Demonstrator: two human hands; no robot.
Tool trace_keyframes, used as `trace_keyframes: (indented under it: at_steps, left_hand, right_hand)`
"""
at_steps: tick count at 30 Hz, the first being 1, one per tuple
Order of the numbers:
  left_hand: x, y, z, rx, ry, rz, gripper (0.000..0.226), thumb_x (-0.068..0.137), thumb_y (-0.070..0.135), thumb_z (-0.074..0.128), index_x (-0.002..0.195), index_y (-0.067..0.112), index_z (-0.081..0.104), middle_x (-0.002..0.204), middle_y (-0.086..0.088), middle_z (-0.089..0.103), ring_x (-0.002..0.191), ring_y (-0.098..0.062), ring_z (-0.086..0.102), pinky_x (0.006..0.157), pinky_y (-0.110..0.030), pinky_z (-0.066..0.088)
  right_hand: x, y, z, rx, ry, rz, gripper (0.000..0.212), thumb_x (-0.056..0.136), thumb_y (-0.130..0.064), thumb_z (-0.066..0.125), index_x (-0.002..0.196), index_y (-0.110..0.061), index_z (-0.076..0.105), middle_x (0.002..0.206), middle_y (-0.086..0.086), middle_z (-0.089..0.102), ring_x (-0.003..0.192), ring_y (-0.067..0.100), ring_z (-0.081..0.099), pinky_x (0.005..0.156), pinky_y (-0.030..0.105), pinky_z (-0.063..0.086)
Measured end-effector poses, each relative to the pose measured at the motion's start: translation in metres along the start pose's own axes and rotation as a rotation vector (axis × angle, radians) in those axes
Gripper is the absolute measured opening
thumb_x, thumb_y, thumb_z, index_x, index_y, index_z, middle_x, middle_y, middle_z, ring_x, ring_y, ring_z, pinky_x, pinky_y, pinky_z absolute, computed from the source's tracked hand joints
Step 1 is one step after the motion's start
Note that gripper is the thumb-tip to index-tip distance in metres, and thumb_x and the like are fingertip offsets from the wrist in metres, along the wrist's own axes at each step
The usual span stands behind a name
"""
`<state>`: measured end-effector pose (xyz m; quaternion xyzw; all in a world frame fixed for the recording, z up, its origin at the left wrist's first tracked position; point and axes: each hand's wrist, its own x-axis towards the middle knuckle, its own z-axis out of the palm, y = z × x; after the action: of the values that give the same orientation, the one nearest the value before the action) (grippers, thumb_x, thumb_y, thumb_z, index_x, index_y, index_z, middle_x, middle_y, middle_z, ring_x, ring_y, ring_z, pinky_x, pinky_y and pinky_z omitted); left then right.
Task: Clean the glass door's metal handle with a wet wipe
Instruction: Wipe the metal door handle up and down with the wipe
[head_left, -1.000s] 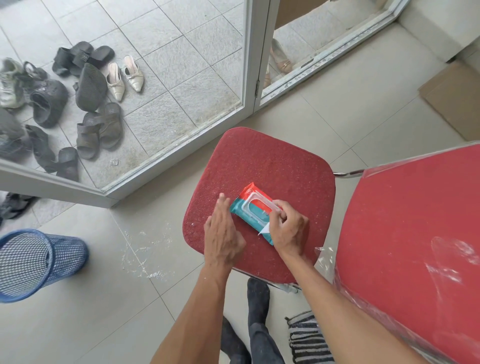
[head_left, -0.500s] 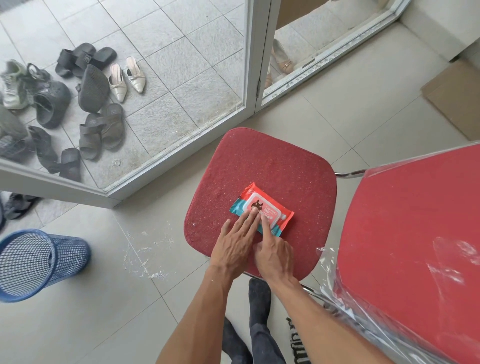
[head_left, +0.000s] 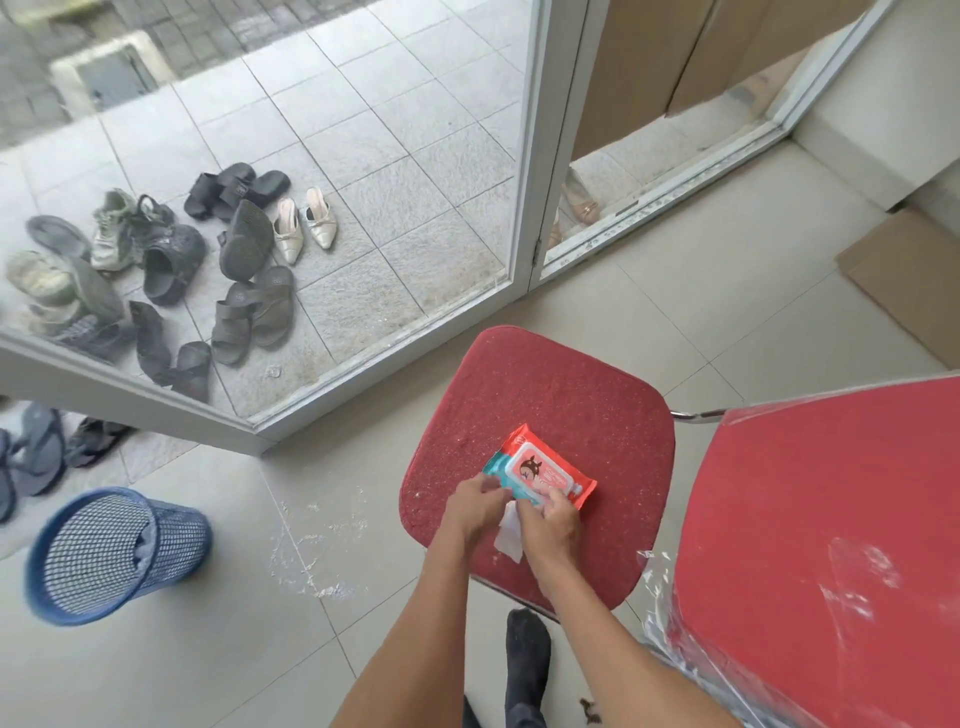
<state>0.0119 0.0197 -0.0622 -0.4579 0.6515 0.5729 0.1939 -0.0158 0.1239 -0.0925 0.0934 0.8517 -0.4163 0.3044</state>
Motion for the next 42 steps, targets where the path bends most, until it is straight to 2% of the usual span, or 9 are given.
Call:
trace_keyframes:
  at_steps: [5,10,15,21,28,33,37,39,42]
  left_hand:
    - [-0.045,0.061,-0.055,-0.267,-0.065,-0.092,0.035,0.100,0.021,0.053,0.131,0.006,0.059,0.135,-0.017,0.060,0.097,-0.020,0.058,0.079,-0.033,0.054]
    - [-0.106,0.122,-0.133,-0.401,0.075,0.019,0.038,0.091,0.006,0.064,0.128,0.006,0.061,0.125,-0.017,0.065,0.099,-0.025,0.062,0.076,-0.036,0.057]
    - [-0.196,0.178,-0.216,-0.466,0.212,0.221,0.044,0.082,-0.013,0.060,0.124,-0.001,0.061,0.111,-0.028,0.066,0.086,-0.027,0.064,0.077,-0.037,0.058]
    - [-0.311,0.230,-0.313,-0.489,0.398,0.367,0.033,0.082,-0.005,0.070,0.115,0.000,0.069,0.113,-0.025,0.069,0.093,-0.027,0.065,0.089,-0.041,0.055]
    - [-0.459,0.275,-0.408,-0.477,0.598,0.587,0.009,0.082,0.009,0.076,0.089,0.014,0.075,0.087,-0.006,0.067,0.088,-0.020,0.057,0.075,-0.032,0.049]
    - [-0.537,0.292,-0.457,-0.440,0.656,0.690,0.025,0.089,0.013,0.068,0.114,0.012,0.072,0.107,0.000,0.064,0.103,-0.019,0.053,0.087,-0.034,0.043]
    - [-0.591,0.291,-0.491,-0.429,0.724,0.749,0.020,0.091,0.015,0.067,0.111,0.014,0.072,0.111,0.000,0.064,0.109,-0.020,0.054,0.085,-0.034,0.048]
    - [-0.609,0.288,-0.505,-0.436,0.763,0.776,0.024,0.088,0.019,0.072,0.110,0.012,0.072,0.109,-0.005,0.067,0.100,-0.021,0.061,0.075,-0.031,0.057]
    - [-0.631,0.271,-0.522,-0.456,0.784,0.817,0.038,0.081,0.022,0.079,0.114,0.004,0.071,0.098,-0.010,0.072,0.080,-0.020,0.068,0.064,-0.028,0.062]
  right_hand:
    - [-0.017,-0.085,0.002,0.255,-0.059,0.022,0.023,0.088,-0.011,0.065,0.110,-0.010,0.071,0.110,0.009,0.072,0.103,0.026,0.066,0.096,0.043,0.052]
    - [-0.055,-0.188,-0.014,0.286,-0.139,-0.095,0.022,0.082,-0.019,0.069,0.104,-0.024,0.071,0.094,0.000,0.072,0.084,0.015,0.069,0.067,0.029,0.057]
    - [-0.122,-0.304,-0.035,0.368,-0.248,-0.236,0.018,0.080,-0.008,0.064,0.095,-0.013,0.073,0.069,0.006,0.069,0.056,0.018,0.060,0.055,0.031,0.050]
    - [-0.220,-0.433,-0.058,0.370,-0.384,-0.512,0.004,0.079,-0.007,0.073,0.077,-0.011,0.072,0.072,0.008,0.069,0.059,0.018,0.057,0.059,0.029,0.052]
    - [-0.352,-0.553,-0.081,0.383,-0.427,-0.818,0.014,0.075,-0.019,0.078,0.076,-0.006,0.071,0.071,0.006,0.067,0.070,0.019,0.059,0.071,0.039,0.051]
    - [-0.433,-0.604,-0.092,0.402,-0.527,-1.008,0.015,0.077,-0.008,0.073,0.068,-0.012,0.060,0.073,0.010,0.062,0.073,0.020,0.056,0.069,0.036,0.045]
    - [-0.483,-0.631,-0.098,0.376,-0.689,-1.077,0.026,0.076,-0.002,0.077,0.097,-0.011,0.064,0.077,0.007,0.068,0.069,0.020,0.061,0.065,0.028,0.054]
    - [-0.499,-0.644,-0.097,0.329,-0.752,-1.098,0.035,0.075,-0.006,0.080,0.107,-0.017,0.069,0.088,0.009,0.073,0.077,0.019,0.065,0.073,0.028,0.057]
    - [-0.522,-0.658,-0.090,0.306,-0.750,-1.153,0.017,0.075,-0.012,0.081,0.085,-0.024,0.078,0.081,-0.001,0.075,0.083,0.017,0.066,0.078,0.030,0.057]
